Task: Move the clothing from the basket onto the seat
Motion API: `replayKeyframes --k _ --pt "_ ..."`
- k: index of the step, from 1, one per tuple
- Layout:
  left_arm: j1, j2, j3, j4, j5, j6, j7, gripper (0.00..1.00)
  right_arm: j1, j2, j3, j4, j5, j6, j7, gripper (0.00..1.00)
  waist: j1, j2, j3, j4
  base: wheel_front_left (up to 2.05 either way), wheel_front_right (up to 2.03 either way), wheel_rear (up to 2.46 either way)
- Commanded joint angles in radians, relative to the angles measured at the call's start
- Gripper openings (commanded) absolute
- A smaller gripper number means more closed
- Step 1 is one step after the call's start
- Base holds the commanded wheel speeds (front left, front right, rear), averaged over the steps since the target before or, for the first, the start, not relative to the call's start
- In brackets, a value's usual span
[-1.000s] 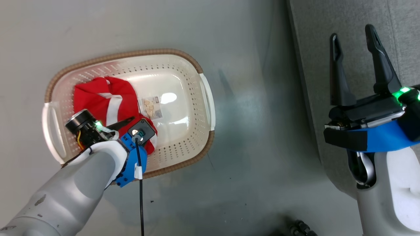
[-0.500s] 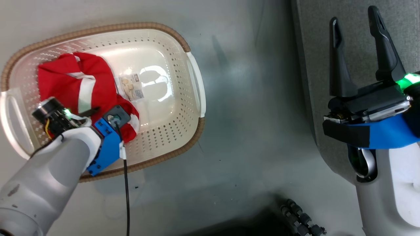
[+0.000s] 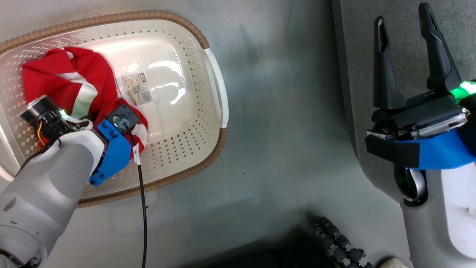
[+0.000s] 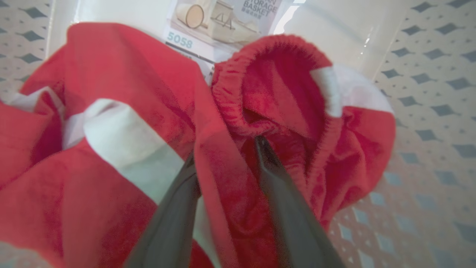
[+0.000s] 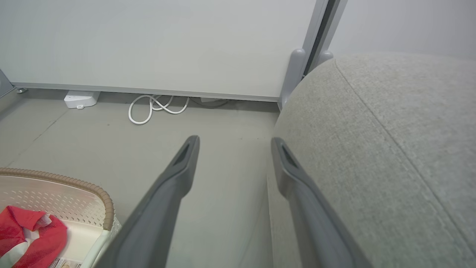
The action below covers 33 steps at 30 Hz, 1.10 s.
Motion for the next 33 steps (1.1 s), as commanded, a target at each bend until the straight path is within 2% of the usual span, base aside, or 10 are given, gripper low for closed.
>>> replayKeyframes --k 1,8,14,22,33 --pt "-0.011 0.001 -0.003 0.004 -0.001 -0.001 0.002 0.00 -0.022 0.005 -0.001 -0.007 -0.007 0.000 -0.003 1.00 -0.0001 0.0000 0.000 -0.001 0.00 0.00 0.00" --pt "0.004 -0.013 -0.003 0.009 -0.012 -0.001 -0.005 0.00 -0.025 0.009 0.000 -0.006 -0.011 0.000 -0.003 1.00 -0.0001 0.0000 -0.011 0.005 0.00 0.00 0.00" --pt "0.014 -0.035 -0.003 -0.003 -0.035 -0.001 -0.054 0.00 -0.024 0.003 -0.008 0.000 -0.012 0.000 -0.003 1.00 -0.0001 0.0000 -0.048 0.024 0.00 0.00 0.00" --pt "0.029 -0.089 -0.003 -0.021 -0.069 -0.001 -0.133 0.00 -0.004 -0.012 -0.021 0.015 -0.012 0.000 -0.003 1.00 -0.0001 0.0000 -0.136 0.064 0.00 0.00 0.00" --pt "0.064 -0.167 -0.003 -0.040 -0.171 -0.001 -0.275 0.00 0.048 -0.028 -0.043 0.039 -0.017 0.000 -0.003 1.00 -0.0001 0.0000 -0.294 0.130 0.00 0.00 0.00"
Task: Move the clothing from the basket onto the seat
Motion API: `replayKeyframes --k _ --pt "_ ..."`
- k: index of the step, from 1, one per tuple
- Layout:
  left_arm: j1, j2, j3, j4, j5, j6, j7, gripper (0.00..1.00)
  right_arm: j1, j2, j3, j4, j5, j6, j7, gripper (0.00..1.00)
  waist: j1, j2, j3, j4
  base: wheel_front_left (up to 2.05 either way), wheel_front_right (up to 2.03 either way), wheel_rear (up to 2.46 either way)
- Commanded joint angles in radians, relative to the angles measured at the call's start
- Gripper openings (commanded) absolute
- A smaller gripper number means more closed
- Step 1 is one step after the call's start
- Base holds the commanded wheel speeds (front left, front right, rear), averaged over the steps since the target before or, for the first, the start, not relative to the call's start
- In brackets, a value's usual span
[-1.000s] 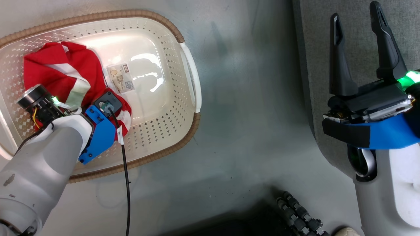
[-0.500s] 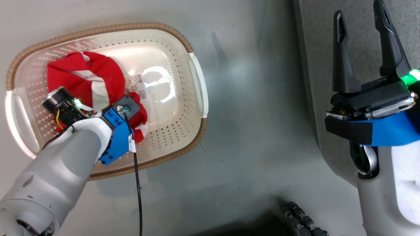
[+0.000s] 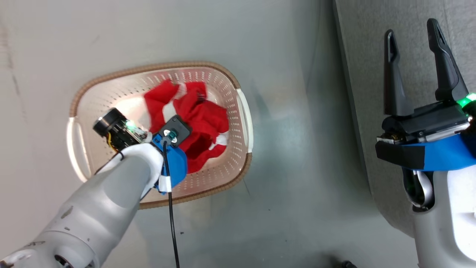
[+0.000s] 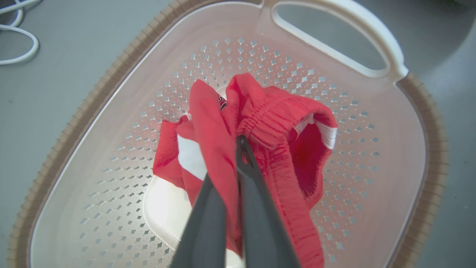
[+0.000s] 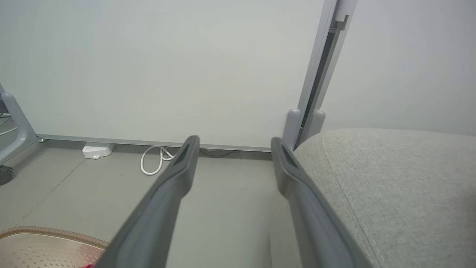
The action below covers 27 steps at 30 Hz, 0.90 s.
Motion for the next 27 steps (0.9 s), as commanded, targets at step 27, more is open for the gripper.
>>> replayKeyframes --k 27 --pt "0.193 -0.006 0.327 -0.406 -0.022 0.042 -0.086 0.00 0.236 -0.019 -0.032 0.097 0.016 0.000 -0.003 1.00 0.0000 0.0000 -0.493 0.122 0.00 0.00 0.00"
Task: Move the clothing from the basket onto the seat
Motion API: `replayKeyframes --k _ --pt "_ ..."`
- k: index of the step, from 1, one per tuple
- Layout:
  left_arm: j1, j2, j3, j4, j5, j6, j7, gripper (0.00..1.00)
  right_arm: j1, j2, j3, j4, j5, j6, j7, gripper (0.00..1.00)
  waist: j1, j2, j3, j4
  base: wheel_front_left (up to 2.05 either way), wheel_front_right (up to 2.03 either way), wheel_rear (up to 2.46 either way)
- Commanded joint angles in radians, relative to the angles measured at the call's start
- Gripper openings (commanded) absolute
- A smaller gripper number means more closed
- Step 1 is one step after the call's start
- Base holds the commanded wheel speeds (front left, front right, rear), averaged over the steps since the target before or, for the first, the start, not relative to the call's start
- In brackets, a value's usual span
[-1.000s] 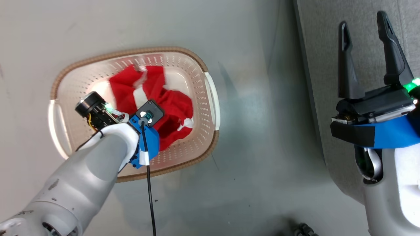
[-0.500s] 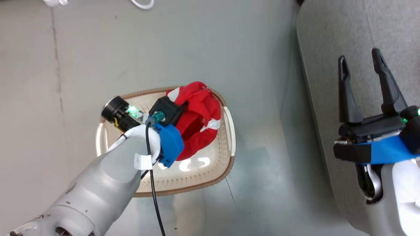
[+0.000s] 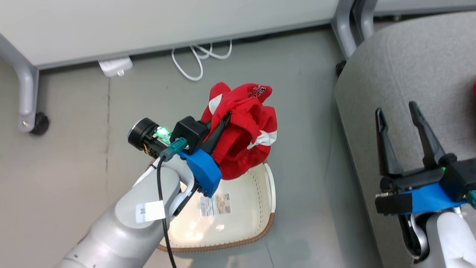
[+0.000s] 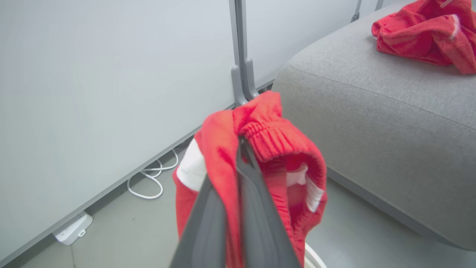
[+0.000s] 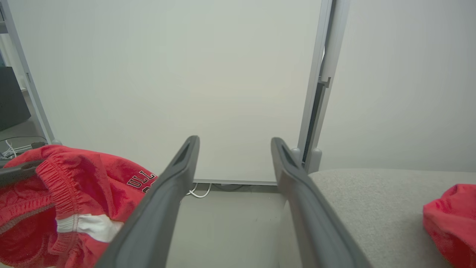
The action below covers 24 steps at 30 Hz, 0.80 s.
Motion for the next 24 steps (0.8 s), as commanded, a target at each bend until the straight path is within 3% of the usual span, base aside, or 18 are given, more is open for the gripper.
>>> replayKeyframes --k 1,10,24 --pt "0.018 0.000 0.016 -0.016 0.009 0.002 -0.005 0.00 0.023 -0.002 -0.004 0.004 0.006 0.000 -0.003 1.00 0.0002 -0.0001 -0.058 0.008 0.00 0.00 0.00" --pt "0.062 -0.023 0.123 -0.114 0.050 0.012 -0.005 0.00 0.109 0.010 -0.008 0.025 0.012 0.000 -0.003 1.00 0.0002 -0.0001 -0.182 0.021 0.00 0.00 0.00" --pt "0.054 -0.043 0.126 -0.149 0.079 -0.011 -0.005 0.00 0.193 0.028 0.000 0.045 0.020 0.000 -0.003 1.00 0.0002 -0.0001 -0.295 0.033 0.00 0.00 0.00"
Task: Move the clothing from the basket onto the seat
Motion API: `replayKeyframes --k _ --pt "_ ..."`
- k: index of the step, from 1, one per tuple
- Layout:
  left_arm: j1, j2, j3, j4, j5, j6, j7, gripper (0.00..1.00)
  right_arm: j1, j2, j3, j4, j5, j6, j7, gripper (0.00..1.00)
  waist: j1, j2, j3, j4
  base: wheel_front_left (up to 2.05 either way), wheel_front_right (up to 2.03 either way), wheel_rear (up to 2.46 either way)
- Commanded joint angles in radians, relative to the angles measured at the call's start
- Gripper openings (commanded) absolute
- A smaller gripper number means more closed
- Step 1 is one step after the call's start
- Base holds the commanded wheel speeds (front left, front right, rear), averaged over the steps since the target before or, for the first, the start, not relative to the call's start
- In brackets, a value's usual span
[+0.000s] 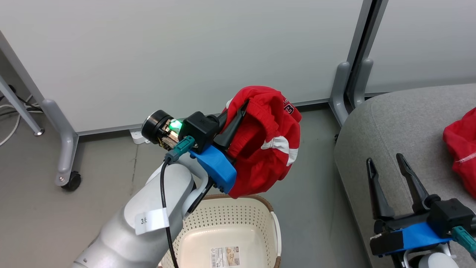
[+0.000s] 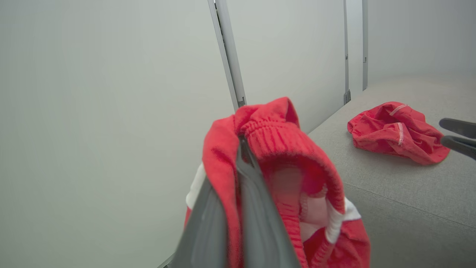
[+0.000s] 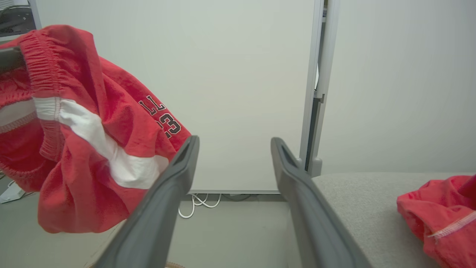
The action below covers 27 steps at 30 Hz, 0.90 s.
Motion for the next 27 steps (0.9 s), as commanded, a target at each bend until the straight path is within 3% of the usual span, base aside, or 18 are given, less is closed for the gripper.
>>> replayKeyframes --k 1,15,27 --pt "0.004 0.003 -0.003 -0.004 0.003 -0.003 -0.005 0.00 0.018 0.003 -0.002 0.000 0.005 0.000 -0.003 1.00 0.0002 -0.0001 -0.008 0.002 0.00 0.00 0.00" --pt "0.015 0.003 -0.009 -0.011 0.006 -0.002 -0.005 0.00 -0.005 -0.012 0.046 -0.010 0.005 0.000 -0.003 1.00 0.0002 -0.0001 -0.014 0.012 0.00 0.00 0.00" --pt "0.009 -0.002 -0.011 -0.019 0.013 0.003 -0.005 0.00 -0.139 -0.074 0.302 0.021 0.018 0.000 -0.003 1.00 0.0002 -0.0001 0.010 0.015 0.00 0.00 0.00"
